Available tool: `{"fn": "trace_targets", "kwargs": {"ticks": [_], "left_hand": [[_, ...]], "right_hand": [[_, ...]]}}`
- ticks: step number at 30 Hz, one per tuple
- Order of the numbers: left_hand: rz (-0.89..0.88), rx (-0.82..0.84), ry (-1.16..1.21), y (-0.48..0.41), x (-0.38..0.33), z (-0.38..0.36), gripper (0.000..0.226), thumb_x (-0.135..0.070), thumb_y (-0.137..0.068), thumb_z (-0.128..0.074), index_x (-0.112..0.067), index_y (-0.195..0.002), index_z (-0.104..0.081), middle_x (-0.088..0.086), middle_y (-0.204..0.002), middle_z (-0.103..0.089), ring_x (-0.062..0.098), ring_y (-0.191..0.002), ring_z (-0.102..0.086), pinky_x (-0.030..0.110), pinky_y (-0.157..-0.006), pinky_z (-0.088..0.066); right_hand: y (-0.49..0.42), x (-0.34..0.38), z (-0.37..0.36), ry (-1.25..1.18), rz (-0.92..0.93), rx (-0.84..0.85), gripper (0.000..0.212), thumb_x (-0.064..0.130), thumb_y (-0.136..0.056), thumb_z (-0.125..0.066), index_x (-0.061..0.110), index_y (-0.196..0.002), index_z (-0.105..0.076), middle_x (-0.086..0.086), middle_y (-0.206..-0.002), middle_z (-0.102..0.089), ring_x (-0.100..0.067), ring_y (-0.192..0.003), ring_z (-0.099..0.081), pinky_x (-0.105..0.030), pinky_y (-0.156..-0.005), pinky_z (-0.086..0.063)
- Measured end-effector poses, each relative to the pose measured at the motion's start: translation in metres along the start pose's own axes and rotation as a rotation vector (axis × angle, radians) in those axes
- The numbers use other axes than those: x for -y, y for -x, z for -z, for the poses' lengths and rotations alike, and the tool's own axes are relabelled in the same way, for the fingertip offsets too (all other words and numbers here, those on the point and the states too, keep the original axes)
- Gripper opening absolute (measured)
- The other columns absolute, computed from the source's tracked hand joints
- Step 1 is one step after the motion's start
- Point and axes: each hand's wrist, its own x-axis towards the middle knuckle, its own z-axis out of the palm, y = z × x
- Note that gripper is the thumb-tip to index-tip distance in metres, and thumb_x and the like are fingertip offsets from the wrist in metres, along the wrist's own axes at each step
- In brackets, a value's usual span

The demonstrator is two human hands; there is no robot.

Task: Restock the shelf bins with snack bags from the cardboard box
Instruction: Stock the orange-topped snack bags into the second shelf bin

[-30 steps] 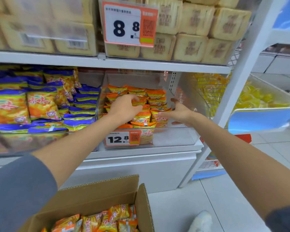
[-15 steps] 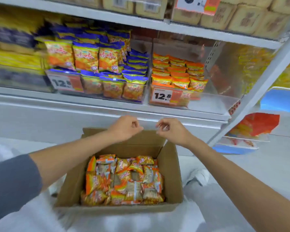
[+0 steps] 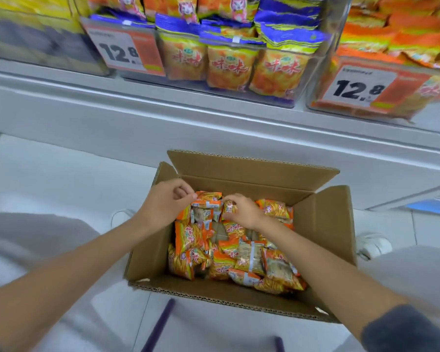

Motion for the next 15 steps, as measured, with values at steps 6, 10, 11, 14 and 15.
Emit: {"fn": "trace_targets", "kwargs": {"ticks": [6,10,11,14,15], "left_hand": [[0.033,0.038,0.016,0.008,0.006,-0.002,0.010,-0.030,-0.090,-0.065,-0.020,-0.089,-0.069,-0.009,-0.083,-0.067,0.003,-0.078,-0.061,0.013,-0.069,-0.046],[0.041,0.070,0.007,0.007,0.009,-0.003,0.011,-0.031,-0.091,-0.063,-0.021,-0.092,-0.068,-0.009,-0.086,-0.067,0.004,-0.083,-0.062,0.016,-0.071,-0.046],[0.048,0.074,0.003,0.006,0.008,-0.004,0.011,-0.031,-0.092,-0.062,-0.021,-0.092,-0.068,-0.009,-0.087,-0.066,0.005,-0.084,-0.062,0.016,-0.072,-0.047],[0.110,0.063,0.034,0.002,0.006,-0.009,0.014,-0.032,-0.094,-0.059,-0.019,-0.093,-0.066,-0.005,-0.092,-0.066,0.010,-0.090,-0.062,0.027,-0.080,-0.053],[0.157,0.070,0.070,0.000,0.005,-0.011,0.017,-0.033,-0.095,-0.058,-0.017,-0.093,-0.064,-0.004,-0.094,-0.065,0.014,-0.092,-0.063,0.033,-0.084,-0.054]], "right_hand": [[-0.039,-0.002,-0.047,-0.441,-0.184,-0.109,0.039,0.016,-0.092,-0.066,0.012,-0.130,-0.060,-0.013,-0.132,-0.058,-0.028,-0.117,-0.057,-0.033,-0.088,-0.050],[-0.030,-0.004,-0.038,-0.574,-0.223,-0.221,0.018,0.000,-0.089,-0.064,0.000,-0.106,-0.072,-0.016,-0.099,-0.071,-0.024,-0.089,-0.067,-0.018,-0.068,-0.050],[-0.023,-0.003,-0.029,-0.591,-0.223,-0.224,0.017,-0.002,-0.089,-0.063,-0.001,-0.104,-0.072,-0.013,-0.090,-0.070,-0.020,-0.079,-0.066,-0.015,-0.065,-0.050],[0.005,0.002,0.005,-0.643,-0.172,-0.222,0.016,-0.005,-0.086,-0.065,0.004,-0.098,-0.072,-0.009,-0.076,-0.068,-0.016,-0.066,-0.064,-0.029,-0.073,-0.055],[0.017,0.006,0.016,-0.653,-0.147,-0.218,0.017,-0.005,-0.086,-0.065,0.007,-0.095,-0.072,-0.009,-0.077,-0.069,-0.017,-0.067,-0.066,-0.030,-0.075,-0.057]]}}
